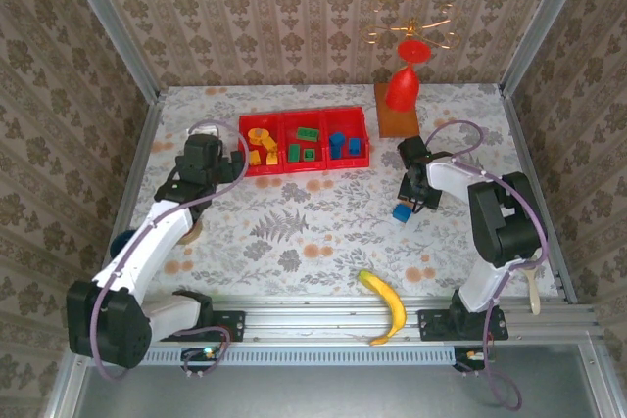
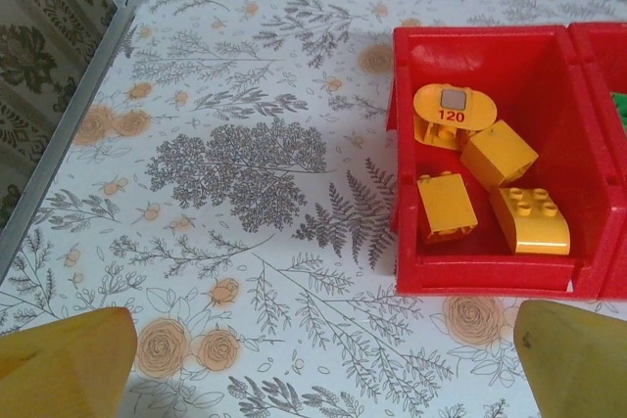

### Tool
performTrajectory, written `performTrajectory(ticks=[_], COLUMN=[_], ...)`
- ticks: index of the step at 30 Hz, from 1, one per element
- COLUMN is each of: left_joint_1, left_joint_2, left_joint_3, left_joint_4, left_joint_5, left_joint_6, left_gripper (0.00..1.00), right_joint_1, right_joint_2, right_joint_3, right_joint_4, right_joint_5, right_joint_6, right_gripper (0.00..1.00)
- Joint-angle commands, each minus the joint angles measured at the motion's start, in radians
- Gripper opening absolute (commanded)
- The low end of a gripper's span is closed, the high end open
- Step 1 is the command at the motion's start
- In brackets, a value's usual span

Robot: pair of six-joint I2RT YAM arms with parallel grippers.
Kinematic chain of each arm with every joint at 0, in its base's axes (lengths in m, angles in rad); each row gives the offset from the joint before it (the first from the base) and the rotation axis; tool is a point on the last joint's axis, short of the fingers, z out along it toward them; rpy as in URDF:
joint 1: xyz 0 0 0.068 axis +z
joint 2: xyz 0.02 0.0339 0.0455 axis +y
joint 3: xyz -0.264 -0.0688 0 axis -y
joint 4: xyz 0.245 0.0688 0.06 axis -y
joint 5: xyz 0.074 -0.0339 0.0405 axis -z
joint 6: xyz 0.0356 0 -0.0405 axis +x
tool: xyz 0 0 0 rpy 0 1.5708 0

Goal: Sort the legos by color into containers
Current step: Pick up the lego from the middle-right of the table.

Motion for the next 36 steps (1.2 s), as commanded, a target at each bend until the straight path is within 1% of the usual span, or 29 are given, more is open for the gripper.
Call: performTrajectory(ticks=[1, 4, 11, 16, 23, 27, 30, 36], left_joint_1=[0.018, 0.026, 0.045, 0.053, 0.058, 0.060, 0.061, 0.064], left_joint_2=[-0.035, -0.054, -0.067, -0.069, -0.068, -0.066, -0.065, -0.070], left_joint_3=[-0.025, -0.042, -0.062, -0.065, -0.071, -0.071, -0.070, -0.076], left_joint_4=[0.054, 0.065, 0.077, 0.081, 0.092, 0.097, 0.098, 0.098], left_joint_5=[0.024, 0.029, 0.034, 0.043, 0.056, 0.065, 0.065, 0.056], left_joint_6=[-0.034, -0.035, -0.031, -0.031, -0.041, -0.045, -0.051, -0.059], left_gripper=[1.00, 1.00, 1.00, 1.00, 1.00, 1.00, 1.00, 1.00], right_joint_1=[-0.010, -0.013, -0.014, -0.015, -0.004, 0.023, 0.056, 0.176], right_joint_2=[0.029, 0.046, 0.061, 0.047, -0.005, -0.030, -0.041, -0.053], right_joint_3=[0.025, 0.040, 0.070, 0.076, 0.066, 0.069, 0.083, 0.163], right_joint_4=[0.029, 0.031, 0.021, 0.008, -0.023, -0.036, -0.054, -0.081], right_joint_5=[-0.022, -0.025, -0.036, -0.022, -0.012, 0.004, 0.026, 0.063], right_joint_6=[-0.002, -0.012, -0.031, -0.043, -0.056, -0.066, -0.075, -0.092], right_gripper=[0.51, 0.47, 0.33, 0.29, 0.28, 0.28, 0.26, 0.25])
